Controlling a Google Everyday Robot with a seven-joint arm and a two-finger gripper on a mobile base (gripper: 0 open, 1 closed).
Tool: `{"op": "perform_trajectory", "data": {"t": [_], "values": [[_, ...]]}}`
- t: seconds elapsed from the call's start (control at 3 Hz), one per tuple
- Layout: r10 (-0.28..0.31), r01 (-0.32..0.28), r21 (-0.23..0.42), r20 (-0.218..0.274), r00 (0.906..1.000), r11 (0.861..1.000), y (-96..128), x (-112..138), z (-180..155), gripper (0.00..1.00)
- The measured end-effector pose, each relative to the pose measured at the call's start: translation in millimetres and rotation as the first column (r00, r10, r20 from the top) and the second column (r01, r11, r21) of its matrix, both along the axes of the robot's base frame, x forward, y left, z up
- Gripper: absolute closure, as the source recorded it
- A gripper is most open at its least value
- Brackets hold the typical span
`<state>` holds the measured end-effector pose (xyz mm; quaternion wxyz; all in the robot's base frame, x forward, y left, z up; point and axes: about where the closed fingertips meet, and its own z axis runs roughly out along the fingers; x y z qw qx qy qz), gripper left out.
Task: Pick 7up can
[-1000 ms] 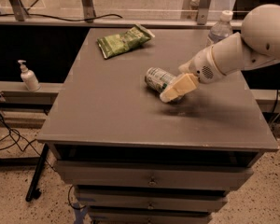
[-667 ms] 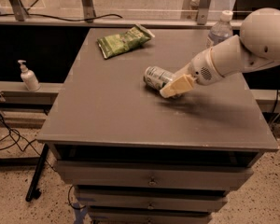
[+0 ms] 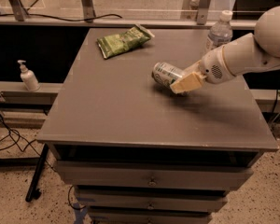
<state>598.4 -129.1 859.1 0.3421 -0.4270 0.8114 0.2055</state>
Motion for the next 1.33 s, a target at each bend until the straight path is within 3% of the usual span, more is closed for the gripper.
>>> {"op": "perform_trajectory", "data": {"t": [0.33, 0.67, 1.0, 1.33], "values": [[-0.01, 0.011, -0.012, 0.046, 0.9989, 1.0, -32.6, -4.0, 25.5, 1.0], [0.046, -0.046, 0.004, 0.089, 0.995, 0.999, -55.1, -9.5, 64.5, 1.0], [0.145, -0.153, 0.063, 0.112, 0.983, 0.986, -56.5, -17.6, 110.1, 1.0], [0.169, -0.18, 0.059, 0.154, 0.9734, 0.982, -59.7, -24.0, 141.4, 1.0]]}}
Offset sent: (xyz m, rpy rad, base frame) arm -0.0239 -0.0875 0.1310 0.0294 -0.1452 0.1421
